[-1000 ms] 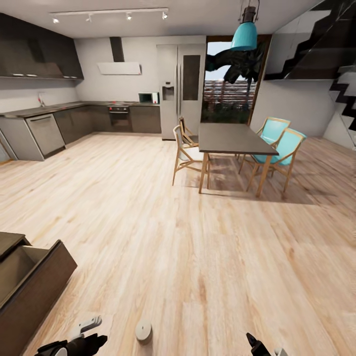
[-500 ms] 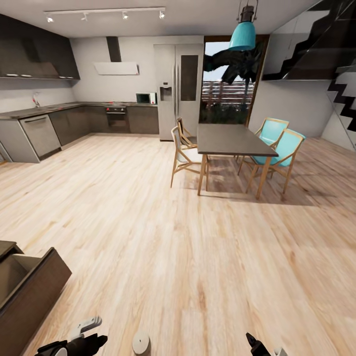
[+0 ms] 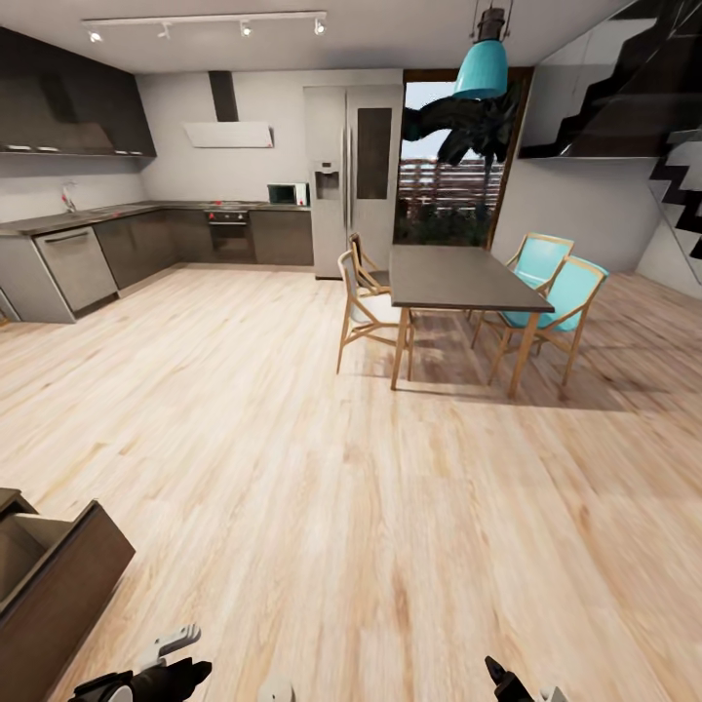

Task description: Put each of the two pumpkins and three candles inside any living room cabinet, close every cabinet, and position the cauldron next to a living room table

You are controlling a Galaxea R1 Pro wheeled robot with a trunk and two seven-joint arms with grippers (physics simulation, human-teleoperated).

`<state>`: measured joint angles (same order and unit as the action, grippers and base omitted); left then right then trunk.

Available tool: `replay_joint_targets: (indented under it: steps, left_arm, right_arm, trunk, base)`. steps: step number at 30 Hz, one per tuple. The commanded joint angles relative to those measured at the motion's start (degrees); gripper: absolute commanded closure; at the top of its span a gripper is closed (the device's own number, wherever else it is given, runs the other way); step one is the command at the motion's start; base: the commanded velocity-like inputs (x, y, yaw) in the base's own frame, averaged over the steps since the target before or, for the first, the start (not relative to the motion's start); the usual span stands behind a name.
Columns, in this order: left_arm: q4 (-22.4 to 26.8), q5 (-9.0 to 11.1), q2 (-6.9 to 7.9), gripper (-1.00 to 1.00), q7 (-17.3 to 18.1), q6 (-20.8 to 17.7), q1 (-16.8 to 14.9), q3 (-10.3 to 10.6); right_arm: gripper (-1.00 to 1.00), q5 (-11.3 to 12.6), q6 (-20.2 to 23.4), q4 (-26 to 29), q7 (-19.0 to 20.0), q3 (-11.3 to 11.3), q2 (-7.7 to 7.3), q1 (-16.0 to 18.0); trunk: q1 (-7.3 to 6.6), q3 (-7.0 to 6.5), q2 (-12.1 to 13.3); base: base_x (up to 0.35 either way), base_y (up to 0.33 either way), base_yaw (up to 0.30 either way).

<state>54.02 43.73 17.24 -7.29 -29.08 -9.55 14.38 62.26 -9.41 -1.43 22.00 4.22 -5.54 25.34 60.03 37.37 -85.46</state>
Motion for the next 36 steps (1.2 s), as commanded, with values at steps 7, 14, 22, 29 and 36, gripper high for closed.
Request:
replay_joint_targets:
  steps: [7, 14, 22, 29, 36]
  left_arm:
    - [0.12, 0.31, -0.19, -1.0, -0.54, -0.1, -0.03, 0.21]
    - [0.12, 0.3, -0.28, -1.0, -0.54, 0.07, -0.03, 0.21]
    - [0.1, 0.3, -0.28, -1.0, -0.54, 1.45, -0.03, 0.21]
    - [0.07, 0.3, -0.28, -1.0, -0.54, 1.48, -0.03, 0.24]
    - [0.1, 0.3, -0.28, -1.0, -0.54, 1.48, -0.03, 0.28]
  right_arm:
    - [-1.0, 0.49, -0.17, -0.15, 0.33, 0.44, 0.0, 0.06]
    - [-1.0, 0.49, -0.09, -0.15, 0.33, 0.52, 0.0, 0.06]
    - [-1.0, 0.66, -0.15, -0.15, 0.33, 0.3, -0.08, 0.06]
    - [-1.0, 0.92, -0.19, -0.21, 0.35, -0.06, -0.25, 0.06]
    - [-1.0, 0.93, -0.04, -0.2, 0.39, -0.08, -0.21, 0.06]
  trunk:
    - [0.01, 0.05, -0.03]
    - [0.01, 0.05, -0.03]
    - [0.01, 0.05, -0.03]
    - [0.01, 0.05, -0.03]
    - [0.01, 0.05, -0.03]
  base:
    - [0.106, -0.1, 0.0]
    - [0.156, -0.032, 0.0]
    - [0.124, -0.011, 0.0]
    - [0.031, -0.102, 0.0]
    - [0.115, -0.016, 0.0]
